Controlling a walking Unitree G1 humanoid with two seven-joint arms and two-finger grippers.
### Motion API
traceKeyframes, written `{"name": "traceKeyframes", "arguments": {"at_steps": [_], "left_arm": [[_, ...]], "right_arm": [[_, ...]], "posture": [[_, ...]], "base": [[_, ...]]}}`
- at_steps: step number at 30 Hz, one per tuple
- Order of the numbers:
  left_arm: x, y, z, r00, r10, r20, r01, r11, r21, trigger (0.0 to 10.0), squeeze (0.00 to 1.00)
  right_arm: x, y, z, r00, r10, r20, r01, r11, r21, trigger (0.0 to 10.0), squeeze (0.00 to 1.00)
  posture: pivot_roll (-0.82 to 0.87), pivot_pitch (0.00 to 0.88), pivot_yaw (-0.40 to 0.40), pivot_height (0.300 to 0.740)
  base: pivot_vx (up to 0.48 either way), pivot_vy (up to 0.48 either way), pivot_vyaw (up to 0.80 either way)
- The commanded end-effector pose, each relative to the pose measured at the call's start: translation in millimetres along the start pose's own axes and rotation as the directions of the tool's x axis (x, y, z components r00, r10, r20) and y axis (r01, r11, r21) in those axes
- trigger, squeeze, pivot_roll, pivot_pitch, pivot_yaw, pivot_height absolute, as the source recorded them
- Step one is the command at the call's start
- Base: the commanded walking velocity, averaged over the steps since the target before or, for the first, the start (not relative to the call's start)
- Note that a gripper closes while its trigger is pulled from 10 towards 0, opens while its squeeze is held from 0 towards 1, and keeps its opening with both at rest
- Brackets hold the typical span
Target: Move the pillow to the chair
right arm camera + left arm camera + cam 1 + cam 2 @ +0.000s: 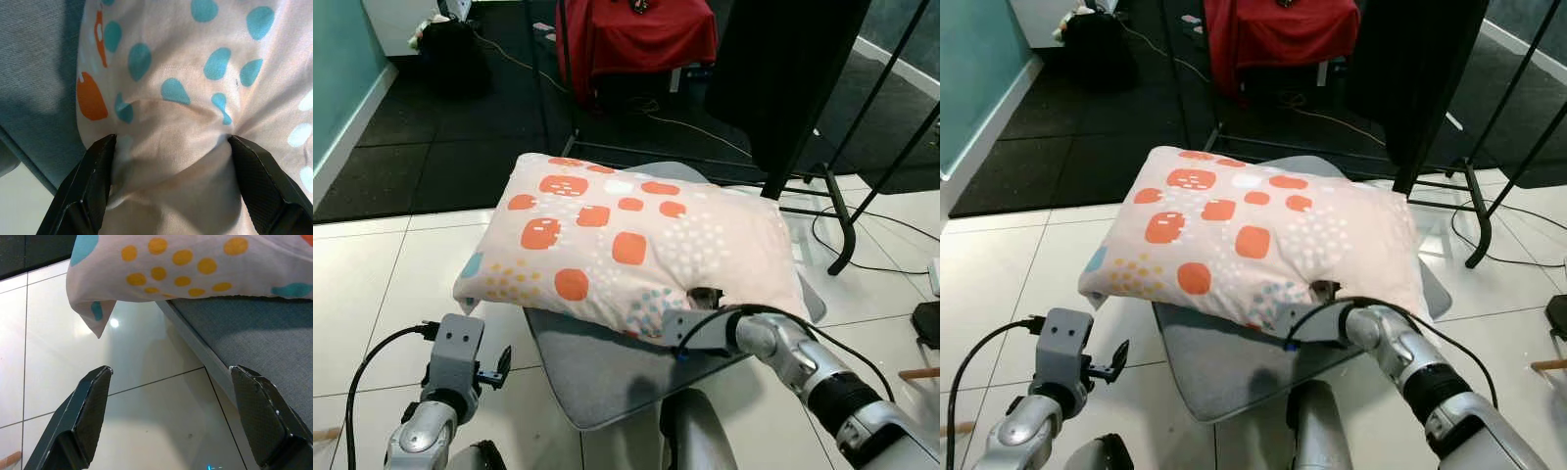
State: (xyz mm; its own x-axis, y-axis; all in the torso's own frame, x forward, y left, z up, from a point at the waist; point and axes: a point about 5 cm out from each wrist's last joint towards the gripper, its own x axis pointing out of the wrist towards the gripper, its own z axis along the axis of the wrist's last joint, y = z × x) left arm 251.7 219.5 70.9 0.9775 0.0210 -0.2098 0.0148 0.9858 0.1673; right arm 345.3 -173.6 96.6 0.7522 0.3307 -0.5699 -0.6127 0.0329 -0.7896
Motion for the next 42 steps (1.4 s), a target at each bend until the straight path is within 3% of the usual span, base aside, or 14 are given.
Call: {"name": "traceKeyframes", "arguments": {"at_steps": [1,2,5,7,9,13,17,22,23,26,27,29,33,42], "left_arm": [[-2.6,-2.6,-5.1,1.000,-0.003,-0.024,0.003,1.000,-0.009,10.0,0.00],[-2.8,-2.3,-4.7,1.000,-0.003,-0.023,0.003,1.000,-0.008,10.0,0.00],[-3.4,-2.3,-4.1,1.000,-0.007,-0.024,0.007,1.000,-0.003,10.0,0.00],[-4.1,-2.5,-4.0,1.000,-0.009,-0.025,0.009,1.000,-0.002,10.0,0.00],[-6.4,-2.7,-4.6,1.000,-0.009,-0.029,0.009,1.000,-0.001,10.0,0.00],[-7.4,-2.6,-4.9,1.000,-0.008,-0.030,0.008,1.000,-0.002,10.0,0.00],[-9.1,-3.2,-4.7,0.999,-0.007,-0.032,0.007,1.000,-0.002,10.0,0.00],[-9.2,-3.9,-4.0,1.000,-0.005,-0.030,0.005,1.000,-0.004,10.0,0.00],[-9.2,-4.2,-3.9,1.000,-0.005,-0.029,0.005,1.000,-0.003,10.0,0.00],[-9.3,-4.2,-3.9,1.000,-0.004,-0.029,0.004,1.000,-0.003,10.0,0.00],[-9.4,-3.9,-4.6,1.000,-0.003,-0.031,0.003,1.000,-0.003,10.0,0.00],[-9.4,-3.5,-5.3,1.000,0.001,-0.030,-0.002,1.000,-0.004,10.0,0.00],[-8.6,-3.4,-5.1,1.000,0.006,-0.026,-0.006,1.000,-0.006,10.0,0.00],[-8.8,-4.9,-5.6,1.000,0.009,-0.024,-0.010,1.000,-0.009,10.0,0.00]], "right_arm": [[-0.6,12.2,-11.4,0.998,0.024,-0.062,-0.026,0.999,-0.033,10.0,0.00],[0.0,12.5,-14.5,0.996,-0.025,-0.087,0.019,0.997,-0.069,10.0,0.00],[1.2,14.3,-20.0,0.989,-0.089,-0.117,0.082,0.994,-0.070,10.0,0.00],[1.6,18.5,-22.7,0.987,-0.096,-0.127,0.088,0.994,-0.066,10.0,0.00],[2.5,32.0,-28.0,0.984,-0.082,-0.159,0.060,0.989,-0.136,10.0,0.00],[2.8,35.9,-29.5,0.982,-0.082,-0.169,0.053,0.984,-0.170,10.0,0.00],[3.4,48.2,-40.7,0.956,-0.124,-0.267,0.059,0.969,-0.239,10.0,0.00],[1.5,44.4,-46.9,0.930,-0.223,-0.292,0.139,0.949,-0.283,10.0,0.00],[-1.1,35.4,-51.7,0.906,-0.293,-0.306,0.218,0.941,-0.258,1.1,0.00],[-1.8,32.5,-52.9,0.899,-0.313,-0.307,0.239,0.937,-0.256,1.1,0.00],[-4.0,26.1,-55.3,0.886,-0.346,-0.308,0.271,0.927,-0.260,0.0,0.00],[-9.6,12.6,-60.4,0.858,-0.419,-0.298,0.340,0.897,-0.283,0.0,0.00],[-14.3,2.9,-64.5,0.834,-0.471,-0.288,0.392,0.873,-0.291,0.0,0.00],[-20.4,-7.2,-68.3,0.799,-0.541,-0.262,0.478,0.836,-0.268,0.0,0.00]], "posture": [[-0.14,0.229,-0.036,0.300],[-0.14,0.231,-0.036,0.300],[-0.13,0.239,-0.036,0.300],[-0.13,0.241,-0.038,0.300],[-0.13,0.249,-0.039,0.300],[-0.13,0.252,-0.039,0.300],[-0.13,0.260,-0.046,0.300],[-0.13,0.260,-0.049,0.300],[-0.13,0.260,-0.051,0.300],[-0.13,0.259,-0.051,0.300],[-0.14,0.253,-0.053,0.300],[-0.14,0.245,-0.059,0.300],[-0.14,0.233,-0.063,0.300],[-0.15,0.218,-0.069,0.300]], "base": [[0.000,0.000,0.00],[0.000,0.000,0.00],[0.000,0.000,0.00],[0.000,0.000,0.00],[0.000,0.000,0.00],[0.000,0.000,0.00],[0.000,0.000,0.00],[0.000,0.000,0.00],[0.000,0.000,0.00],[0.000,0.000,0.00],[0.000,0.000,0.00],[0.000,0.000,0.00],[0.000,0.000,0.00],[0.000,0.000,0.00]]}}
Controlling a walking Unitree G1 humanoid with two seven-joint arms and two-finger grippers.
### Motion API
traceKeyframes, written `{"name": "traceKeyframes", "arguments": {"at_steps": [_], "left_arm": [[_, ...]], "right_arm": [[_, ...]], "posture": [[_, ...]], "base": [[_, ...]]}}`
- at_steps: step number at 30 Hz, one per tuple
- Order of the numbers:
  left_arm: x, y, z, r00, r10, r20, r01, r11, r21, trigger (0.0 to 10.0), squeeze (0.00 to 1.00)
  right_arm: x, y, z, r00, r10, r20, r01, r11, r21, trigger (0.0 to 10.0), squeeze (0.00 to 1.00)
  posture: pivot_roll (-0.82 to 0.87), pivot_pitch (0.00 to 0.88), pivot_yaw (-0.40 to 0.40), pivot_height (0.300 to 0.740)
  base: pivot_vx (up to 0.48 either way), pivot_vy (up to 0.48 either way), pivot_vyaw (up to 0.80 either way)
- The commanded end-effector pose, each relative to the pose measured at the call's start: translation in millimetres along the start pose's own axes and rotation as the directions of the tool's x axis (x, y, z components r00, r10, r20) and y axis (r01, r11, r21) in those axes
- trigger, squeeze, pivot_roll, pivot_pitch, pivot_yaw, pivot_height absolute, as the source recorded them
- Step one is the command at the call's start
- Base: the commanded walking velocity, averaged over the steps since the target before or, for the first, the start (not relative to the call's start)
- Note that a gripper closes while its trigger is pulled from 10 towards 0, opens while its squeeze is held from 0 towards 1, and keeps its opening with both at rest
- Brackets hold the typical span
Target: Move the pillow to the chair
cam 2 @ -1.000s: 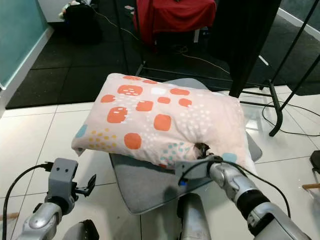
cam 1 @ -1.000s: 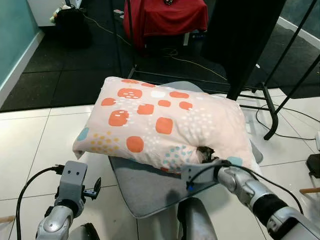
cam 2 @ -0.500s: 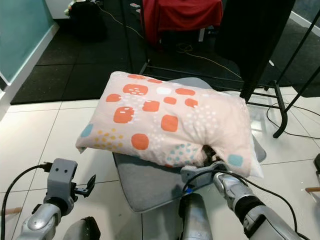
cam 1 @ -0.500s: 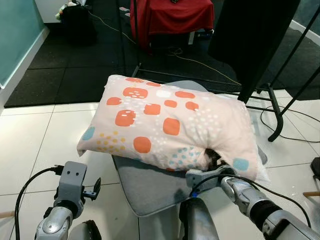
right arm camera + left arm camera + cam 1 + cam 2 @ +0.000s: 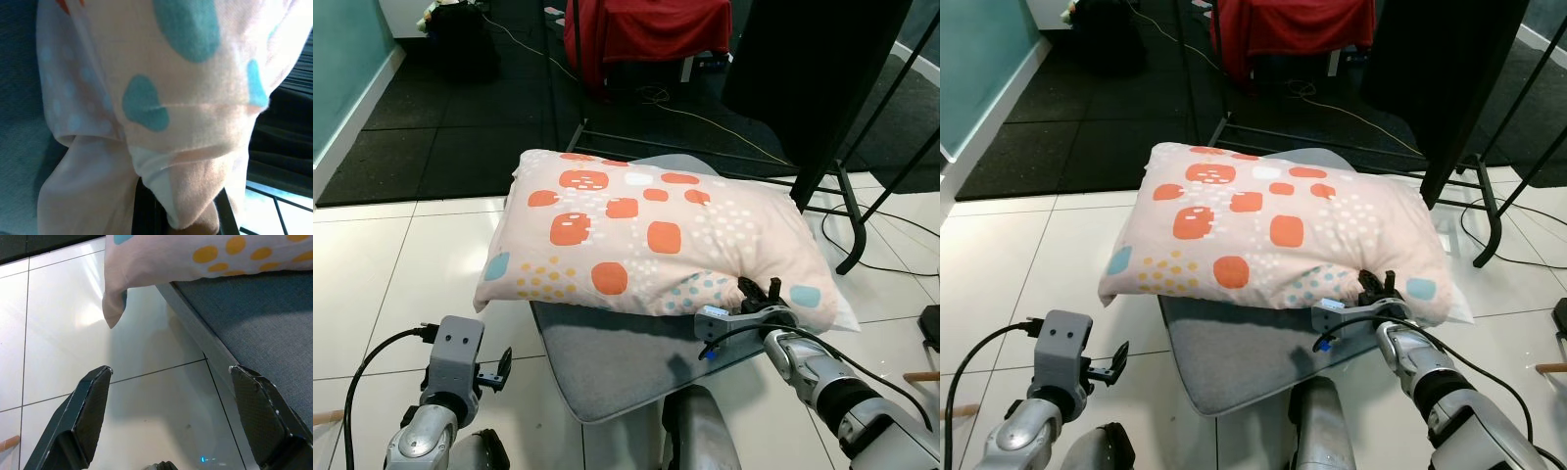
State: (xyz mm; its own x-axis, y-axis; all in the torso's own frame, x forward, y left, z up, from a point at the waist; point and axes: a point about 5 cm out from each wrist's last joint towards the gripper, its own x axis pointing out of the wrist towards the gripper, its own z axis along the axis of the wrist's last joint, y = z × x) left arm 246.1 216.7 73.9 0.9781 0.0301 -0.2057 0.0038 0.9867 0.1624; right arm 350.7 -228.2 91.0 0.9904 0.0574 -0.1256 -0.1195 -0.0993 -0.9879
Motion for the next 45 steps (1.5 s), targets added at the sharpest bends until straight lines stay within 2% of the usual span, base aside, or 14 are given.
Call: {"name": "traceKeyframes", "arguments": {"at_steps": [1,4,5,6,8,10,11,24,26,27,29,32,39,45], "left_arm": [[-2.7,-2.5,-7.8,1.000,0.000,-0.027,0.000,1.000,-0.002,10.0,0.00],[-2.7,-2.9,-7.9,1.000,0.000,-0.026,0.000,1.000,-0.002,10.0,0.00],[-1.7,-3.1,-6.9,1.000,0.001,-0.022,-0.001,1.000,-0.005,10.0,0.00],[-1.7,-3.1,-6.9,1.000,0.001,-0.022,-0.001,1.000,-0.005,10.0,0.00],[1.3,-5.3,-3.9,1.000,-0.003,-0.012,0.003,1.000,-0.007,10.0,0.00],[1.3,-5.3,-3.9,1.000,-0.003,-0.012,0.003,1.000,-0.007,10.0,0.00],[2.3,-6.4,-2.8,1.000,-0.005,-0.008,0.005,1.000,-0.009,10.0,0.00],[11.7,-7.8,9.4,0.999,0.001,0.036,0.000,1.000,-0.028,10.0,0.00],[15.2,-8.3,14.8,0.999,0.000,0.053,0.002,0.999,-0.032,10.0,0.00],[15.2,-8.3,14.8,0.999,0.000,0.053,0.002,0.999,-0.032,10.0,0.00],[18.5,-9.0,20.8,0.997,0.003,0.073,0.000,0.999,-0.047,10.0,0.00],[21.2,-9.9,24.7,0.996,0.008,0.085,-0.003,0.998,-0.062,10.0,0.00],[25.3,-13.5,26.8,0.995,0.006,0.095,0.002,0.997,-0.079,10.0,0.00],[34.5,-15.4,33.2,0.993,0.017,0.117,-0.005,0.995,-0.100,10.0,0.00]], "right_arm": [[-1.7,-5.7,-17.4,0.998,-0.032,-0.061,0.034,0.999,0.030,0.0,0.00],[-1.2,-8.7,-21.2,0.996,-0.026,-0.086,0.037,0.990,0.134,0.0,0.00],[1.4,-12.9,-25.3,0.990,0.022,-0.138,0.027,0.939,0.344,0.0,0.00],[1.4,-12.9,-25.3,0.990,0.022,-0.138,0.027,0.939,0.344,0.0,0.00],[8.9,-26.0,-22.1,0.989,0.083,-0.121,0.019,0.748,0.664,0.0,0.00],[8.9,-26.0,-22.1,0.989,0.083,-0.121,0.019,0.748,0.664,0.0,0.00],[11.6,-31.5,-18.4,0.992,0.081,-0.092,0.011,0.686,0.728,0.0,0.00],[24.4,-78.6,25.5,0.976,-0.021,0.215,-0.190,0.389,0.902,0.0,0.00],[26.7,-93.6,32.2,0.965,-0.067,0.253,-0.225,0.280,0.933,0.0,0.00],[26.7,-93.6,32.2,0.965,-0.067,0.253,-0.225,0.280,0.933,0.0,0.00],[27.0,-102.4,38.2,0.953,-0.097,0.287,-0.267,0.180,0.947,0.0,0.00],[26.6,-105.5,43.5,0.947,-0.114,0.301,-0.286,0.127,0.950,0.0,0.00],[23.2,-111.3,48.1,0.928,-0.130,0.349,-0.332,0.136,0.933,0.0,0.00],[23.9,-125.1,50.2,0.921,-0.159,0.355,-0.346,0.083,0.935,0.0,0.00]], "posture": [[-0.15,0.218,-0.069,0.300],[-0.15,0.216,-0.070,0.300],[-0.15,0.212,-0.070,0.300],[-0.15,0.212,-0.070,0.300],[-0.16,0.207,-0.066,0.300],[-0.16,0.207,-0.066,0.300],[-0.16,0.207,-0.066,0.300],[-0.17,0.184,-0.065,0.325],[-0.18,0.158,-0.064,0.335],[-0.18,0.158,-0.064,0.335],[-0.18,0.154,-0.067,0.345],[-0.18,0.136,-0.063,0.355],[-0.17,0.112,-0.061,0.380],[-0.17,0.058,-0.060,0.410]], "base": [[0.000,0.000,0.00],[0.000,0.000,0.00],[0.000,0.000,0.00],[0.000,0.000,0.00],[0.000,0.000,0.00],[0.000,0.000,0.00],[0.000,0.000,0.00],[0.000,0.000,0.00],[0.000,0.000,0.00],[0.000,0.000,0.00],[0.000,0.000,0.00],[0.000,0.000,0.00],[0.000,0.000,0.00],[0.000,0.000,0.00]]}}
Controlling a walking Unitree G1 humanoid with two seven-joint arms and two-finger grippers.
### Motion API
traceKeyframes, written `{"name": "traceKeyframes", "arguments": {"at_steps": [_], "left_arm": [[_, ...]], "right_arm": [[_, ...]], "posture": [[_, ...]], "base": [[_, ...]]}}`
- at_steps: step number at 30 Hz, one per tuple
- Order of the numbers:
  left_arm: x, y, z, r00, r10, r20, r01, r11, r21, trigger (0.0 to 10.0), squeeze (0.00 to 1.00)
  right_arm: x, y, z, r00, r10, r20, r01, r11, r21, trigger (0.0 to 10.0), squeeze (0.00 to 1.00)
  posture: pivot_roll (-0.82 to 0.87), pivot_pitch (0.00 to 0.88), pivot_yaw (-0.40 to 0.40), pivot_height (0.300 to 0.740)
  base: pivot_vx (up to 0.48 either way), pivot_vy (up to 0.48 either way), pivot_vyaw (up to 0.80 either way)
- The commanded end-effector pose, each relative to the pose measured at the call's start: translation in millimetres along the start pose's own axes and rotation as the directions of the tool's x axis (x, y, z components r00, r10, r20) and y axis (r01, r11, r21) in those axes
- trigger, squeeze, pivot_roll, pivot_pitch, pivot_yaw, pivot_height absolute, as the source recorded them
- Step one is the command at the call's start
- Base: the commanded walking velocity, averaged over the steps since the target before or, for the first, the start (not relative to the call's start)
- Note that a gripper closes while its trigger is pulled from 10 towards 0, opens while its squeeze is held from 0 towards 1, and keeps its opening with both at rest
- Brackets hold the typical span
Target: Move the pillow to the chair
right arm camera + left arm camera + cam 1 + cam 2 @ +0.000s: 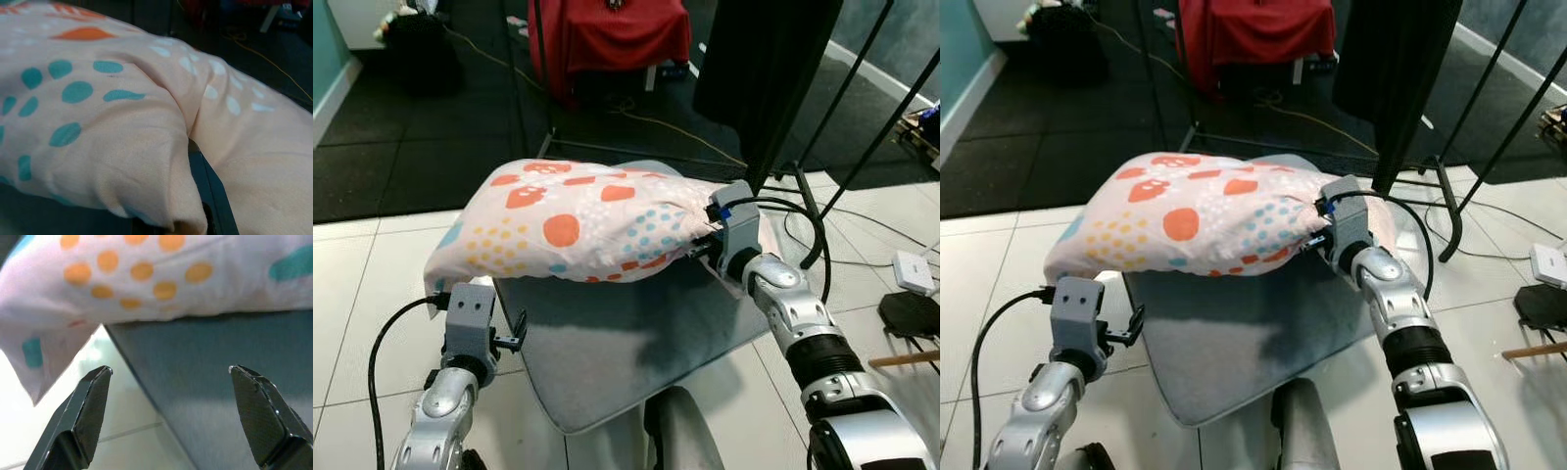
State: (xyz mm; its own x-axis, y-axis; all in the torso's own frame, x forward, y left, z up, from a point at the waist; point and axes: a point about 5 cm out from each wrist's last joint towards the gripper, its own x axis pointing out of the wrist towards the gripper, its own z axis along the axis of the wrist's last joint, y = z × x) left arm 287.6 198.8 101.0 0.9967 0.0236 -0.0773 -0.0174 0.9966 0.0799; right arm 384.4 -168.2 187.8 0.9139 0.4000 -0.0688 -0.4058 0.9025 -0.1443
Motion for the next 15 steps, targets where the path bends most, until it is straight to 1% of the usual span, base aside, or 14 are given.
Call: {"name": "traceKeyframes", "arguments": {"at_steps": [1,3,6,15], "left_arm": [[1.1,-2.9,-3.6,1.000,0.003,-0.010,-0.003,1.000,-0.014,10.0,0.00],[2.6,-4.3,-3.0,1.000,0.002,-0.007,-0.002,1.000,-0.014,10.0,0.00],[6.8,-7.6,0.0,1.000,0.006,0.003,-0.006,0.999,-0.038,10.0,0.00],[11.9,-7.9,1.3,1.000,0.015,0.010,-0.015,0.998,-0.053,10.0,0.00]], "right_arm": [[2.3,0.3,20.3,0.997,0.011,0.081,-0.012,1.000,0.018,0.0,0.00],[2.9,1.1,20.7,0.997,0.014,0.081,-0.015,1.000,0.009,0.0,0.00],[4.4,1.7,22.4,0.996,0.014,0.085,-0.015,1.000,0.005,0.0,0.00],[5.3,2.3,27.9,0.995,0.009,0.103,-0.013,0.999,0.036,0.0,0.00]], "posture": [[-0.17,0.058,-0.060,0.415],[-0.18,0.046,-0.057,0.420],[-0.18,0.037,-0.058,0.435],[-0.18,0.023,-0.058,0.465]], "base": [[0.000,0.000,0.00],[0.000,0.000,0.00],[0.000,0.000,0.00],[0.000,0.000,0.00]]}}
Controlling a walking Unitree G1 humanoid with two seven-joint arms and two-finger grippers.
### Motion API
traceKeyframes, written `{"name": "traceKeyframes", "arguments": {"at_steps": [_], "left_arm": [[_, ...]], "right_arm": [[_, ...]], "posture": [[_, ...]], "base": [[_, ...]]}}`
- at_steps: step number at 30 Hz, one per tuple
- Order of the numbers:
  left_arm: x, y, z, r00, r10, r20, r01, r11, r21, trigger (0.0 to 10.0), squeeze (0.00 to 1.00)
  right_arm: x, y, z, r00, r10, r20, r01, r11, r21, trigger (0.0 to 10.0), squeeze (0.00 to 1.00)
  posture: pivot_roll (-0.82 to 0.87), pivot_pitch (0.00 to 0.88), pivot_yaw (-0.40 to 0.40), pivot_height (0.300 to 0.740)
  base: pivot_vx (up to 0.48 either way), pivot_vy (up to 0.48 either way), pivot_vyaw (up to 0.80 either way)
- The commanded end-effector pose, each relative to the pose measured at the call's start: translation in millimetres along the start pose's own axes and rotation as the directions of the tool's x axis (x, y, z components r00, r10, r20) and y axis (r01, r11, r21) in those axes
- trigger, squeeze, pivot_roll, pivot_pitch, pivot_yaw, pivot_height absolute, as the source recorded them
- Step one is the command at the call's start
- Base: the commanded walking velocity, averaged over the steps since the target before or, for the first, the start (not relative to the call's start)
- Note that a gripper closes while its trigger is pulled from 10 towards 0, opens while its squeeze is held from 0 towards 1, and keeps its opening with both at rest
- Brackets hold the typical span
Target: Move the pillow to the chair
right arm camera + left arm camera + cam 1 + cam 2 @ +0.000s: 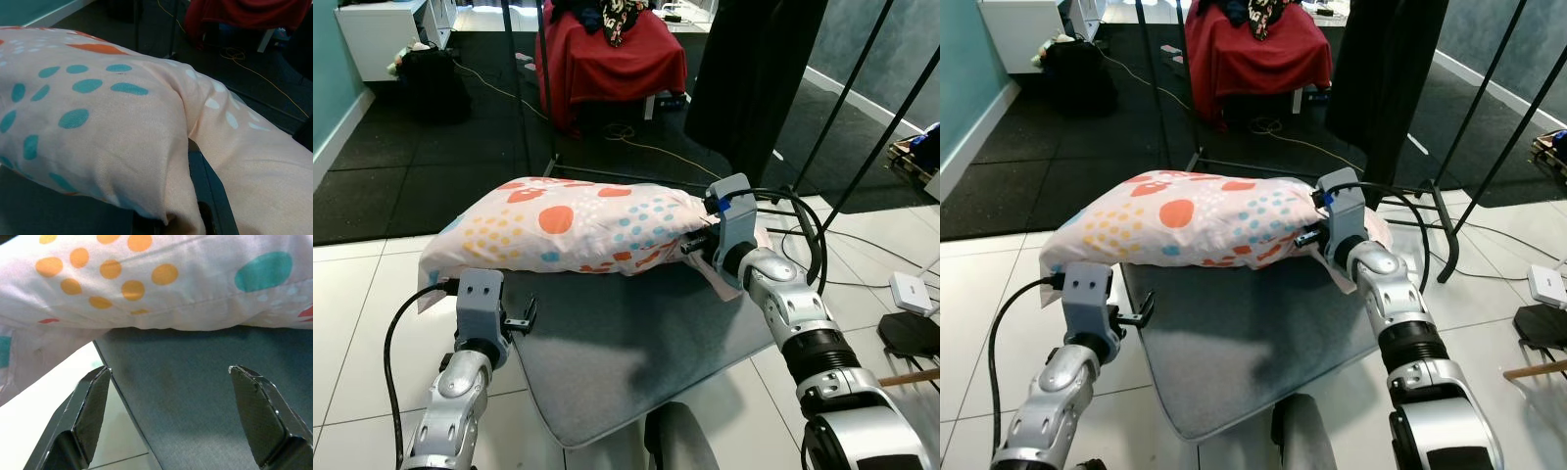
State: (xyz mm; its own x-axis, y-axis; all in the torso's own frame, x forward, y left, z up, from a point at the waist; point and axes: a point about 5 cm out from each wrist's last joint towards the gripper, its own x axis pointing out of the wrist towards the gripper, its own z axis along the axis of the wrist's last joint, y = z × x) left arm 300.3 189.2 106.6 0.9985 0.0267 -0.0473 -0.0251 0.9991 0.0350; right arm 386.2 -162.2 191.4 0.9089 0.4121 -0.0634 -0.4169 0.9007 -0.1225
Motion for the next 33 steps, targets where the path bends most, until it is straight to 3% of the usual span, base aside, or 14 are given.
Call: {"name": "traceKeyframes", "arguments": {"at_steps": [1,7,12,15,19,21,23,33], "left_arm": [[0.4,2.1,-5.8,1.000,0.013,-0.019,-0.013,1.000,-0.009,10.0,0.00],[2.0,9.3,-6.3,0.999,0.036,-0.020,-0.036,0.999,0.015,10.0,0.00],[-9.8,31.4,-13.9,0.995,0.090,-0.044,-0.088,0.994,0.061,10.0,0.00],[-13.1,33.3,-14.9,0.994,0.094,-0.047,-0.090,0.994,0.068,10.0,0.00],[-21.2,36.4,-16.2,0.993,0.111,-0.051,-0.106,0.991,0.084,10.0,0.00],[-28.3,36.3,-18.0,0.991,0.122,-0.062,-0.116,0.989,0.095,10.0,0.00],[-30.4,35.5,-18.7,0.990,0.122,-0.067,-0.115,0.989,0.097,10.0,0.00],[-39.4,33.9,-18.4,0.992,0.114,-0.056,-0.109,0.990,0.092,10.0,0.00]], "right_arm": [[1.7,-0.8,23.3,0.995,-0.001,0.096,-0.001,1.000,0.018,0.0,0.00],[1.6,3.6,20.4,0.996,0.007,0.091,-0.010,0.999,0.034,0.0,0.00],[0.4,1.8,22.4,0.995,0.008,0.098,-0.015,0.998,0.066,0.0,0.00],[0.2,3.3,22.0,0.995,0.023,0.097,-0.030,0.997,0.072,0.0,0.00],[-2.7,14.4,14.3,0.993,0.087,0.082,-0.096,0.990,0.107,0.0,0.00],[-9.2,31.3,-2.2,0.986,0.158,0.045,-0.163,0.976,0.145,0.0,0.00],[-11.9,37.1,-7.7,0.983,0.179,0.032,-0.182,0.971,0.154,0.0,0.00],[-26.9,53.6,-30.5,0.976,0.216,-0.019,-0.208,0.958,0.196,0.0,0.00]], "posture": [[-0.18,0.023,-0.058,0.470],[-0.18,0.020,-0.057,0.490],[-0.18,0.022,-0.061,0.510],[-0.18,0.023,-0.061,0.515],[-0.17,0.031,-0.067,0.525],[-0.17,0.039,-0.072,0.535],[-0.17,0.039,-0.072,0.540],[-0.16,0.045,-0.069,0.560]], "base": [[0.000,0.000,0.00],[0.000,0.000,0.00],[0.000,0.000,0.00],[0.000,0.000,0.00],[0.000,0.000,0.00],[-0.169,0.000,0.00],[-0.337,0.000,0.00],[-0.138,0.000,0.00]]}}
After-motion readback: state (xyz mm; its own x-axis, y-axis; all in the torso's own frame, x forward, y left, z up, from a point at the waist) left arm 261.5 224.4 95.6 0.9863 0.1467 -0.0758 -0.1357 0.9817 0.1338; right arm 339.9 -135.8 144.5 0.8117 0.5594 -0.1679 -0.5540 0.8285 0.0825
